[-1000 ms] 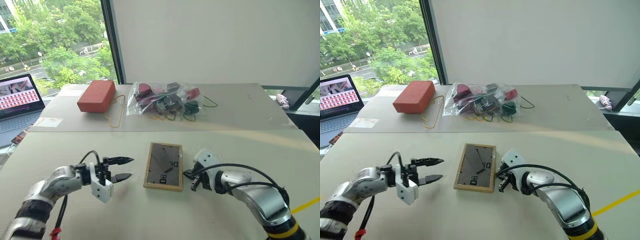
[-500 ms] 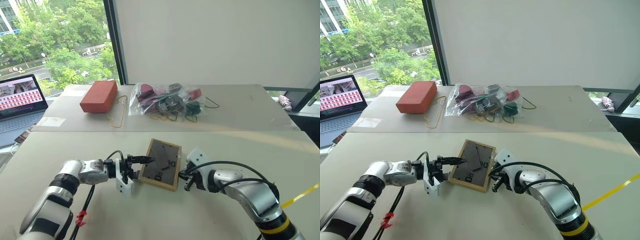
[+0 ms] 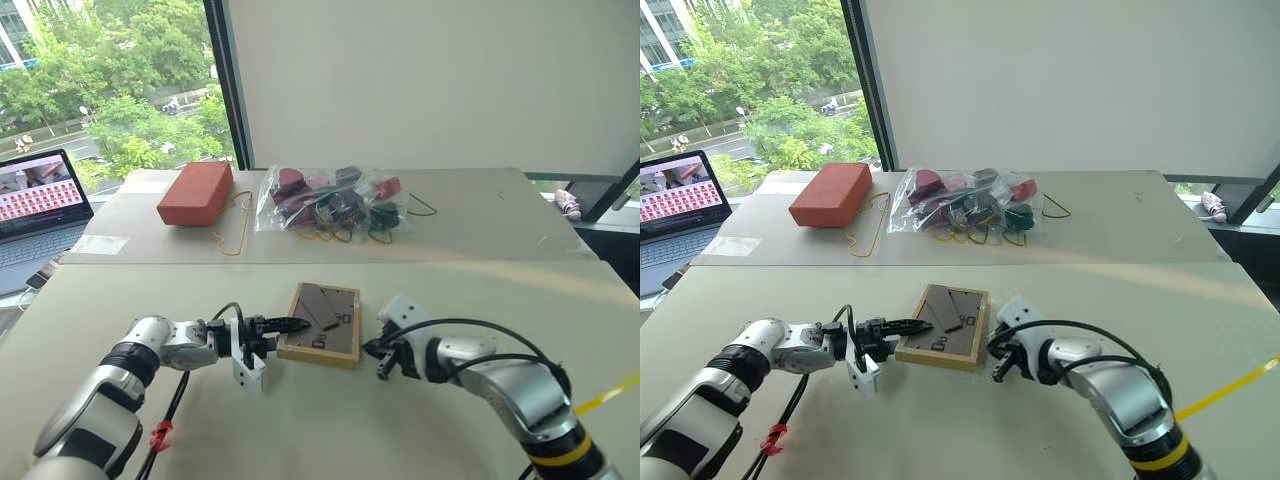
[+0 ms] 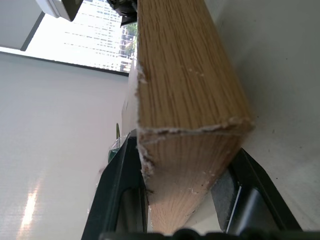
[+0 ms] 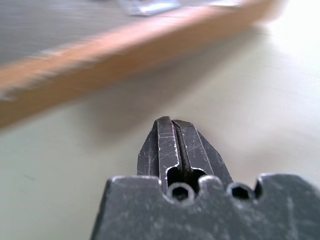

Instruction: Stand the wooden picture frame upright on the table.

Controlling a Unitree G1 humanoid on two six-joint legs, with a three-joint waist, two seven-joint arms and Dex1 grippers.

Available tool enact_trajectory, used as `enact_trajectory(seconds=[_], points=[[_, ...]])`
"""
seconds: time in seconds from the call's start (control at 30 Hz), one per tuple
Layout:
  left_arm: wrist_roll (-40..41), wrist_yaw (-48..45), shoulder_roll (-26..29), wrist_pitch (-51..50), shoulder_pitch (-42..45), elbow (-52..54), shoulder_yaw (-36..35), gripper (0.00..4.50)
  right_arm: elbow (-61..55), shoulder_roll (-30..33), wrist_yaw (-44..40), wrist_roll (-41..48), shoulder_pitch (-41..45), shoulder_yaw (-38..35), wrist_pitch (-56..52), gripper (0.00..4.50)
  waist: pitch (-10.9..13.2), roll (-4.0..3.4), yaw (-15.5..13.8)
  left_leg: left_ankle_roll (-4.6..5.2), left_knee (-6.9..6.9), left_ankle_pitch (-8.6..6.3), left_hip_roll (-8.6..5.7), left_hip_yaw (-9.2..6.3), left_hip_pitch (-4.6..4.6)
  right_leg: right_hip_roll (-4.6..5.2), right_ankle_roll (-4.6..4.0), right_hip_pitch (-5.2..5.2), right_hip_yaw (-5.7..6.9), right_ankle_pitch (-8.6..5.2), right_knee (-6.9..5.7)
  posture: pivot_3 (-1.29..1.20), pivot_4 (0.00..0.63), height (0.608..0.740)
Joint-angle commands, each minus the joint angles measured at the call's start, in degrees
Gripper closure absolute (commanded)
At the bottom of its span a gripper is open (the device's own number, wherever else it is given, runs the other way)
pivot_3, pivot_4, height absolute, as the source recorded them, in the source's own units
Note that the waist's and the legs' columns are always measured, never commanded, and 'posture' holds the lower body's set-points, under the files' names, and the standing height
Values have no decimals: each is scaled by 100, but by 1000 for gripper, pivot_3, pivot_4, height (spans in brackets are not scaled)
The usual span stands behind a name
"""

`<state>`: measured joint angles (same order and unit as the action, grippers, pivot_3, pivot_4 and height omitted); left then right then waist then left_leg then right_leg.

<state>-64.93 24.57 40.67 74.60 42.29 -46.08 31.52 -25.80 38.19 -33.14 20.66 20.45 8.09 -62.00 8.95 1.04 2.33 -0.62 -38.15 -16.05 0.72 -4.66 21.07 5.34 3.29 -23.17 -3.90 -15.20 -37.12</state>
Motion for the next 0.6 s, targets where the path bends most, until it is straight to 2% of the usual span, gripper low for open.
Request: enact_trajectory(seconds=[0.03,0.07,0.1,0.17,0.23,0.3,0.47,0.6], points=[[-195,-69,58,-29,-263,-67,405,3356,626,183,-248,114,748,-592,221,4500,-1,-3,35,0,0,0,1,2,-2,0,0,-1,0,0,0,0,150,740],[-181,-60,58,-55,-268,-68,411,3356,891,88,-266,168,1042,-658,245,4500,-2,-5,41,0,1,0,1,2,-4,-1,0,0,-1,0,-1,0,150,740],[-179,-17,60,-92,-277,-47,411,3356,1158,-92,-310,269,1378,-680,235,3926,-5,-9,46,0,2,0,0,4,-5,0,0,0,-2,0,-2,0,150,740],[-143,6,41,-143,-274,-65,429,3356,1504,-412,-527,450,1898,-523,174,3407,-9,-17,48,0,5,0,1,4,-12,-1,-1,0,-2,0,-4,0,150,740],[-147,33,15,-185,-260,-71,480,3356,1774,-719,-794,704,2274,-362,-130,2523,-14,-25,35,0,6,0,1,3,-11,-1,0,1,-1,0,-5,0,150,740],[-179,77,-1,-225,-254,-35,527,3356,2337,-1151,-1004,899,2685,-234,-358,1924,-18,-31,26,1,6,-1,0,3,-8,1,0,1,-1,0,-6,0,150,740],[-133,118,-22,-274,-236,-4,587,3356,3524,-1378,-1633,645,3108,449,-21,133,-25,-43,-17,1,5,0,-6,0,1,9,0,-2,5,0,-13,0,150,740],[-53,100,-23,-286,-251,36,560,3356,4504,-1560,-2055,417,3406,746,324,16,-35,-61,13,1,6,-1,-10,0,0,12,1,-6,5,1,-21,0,150,740]])
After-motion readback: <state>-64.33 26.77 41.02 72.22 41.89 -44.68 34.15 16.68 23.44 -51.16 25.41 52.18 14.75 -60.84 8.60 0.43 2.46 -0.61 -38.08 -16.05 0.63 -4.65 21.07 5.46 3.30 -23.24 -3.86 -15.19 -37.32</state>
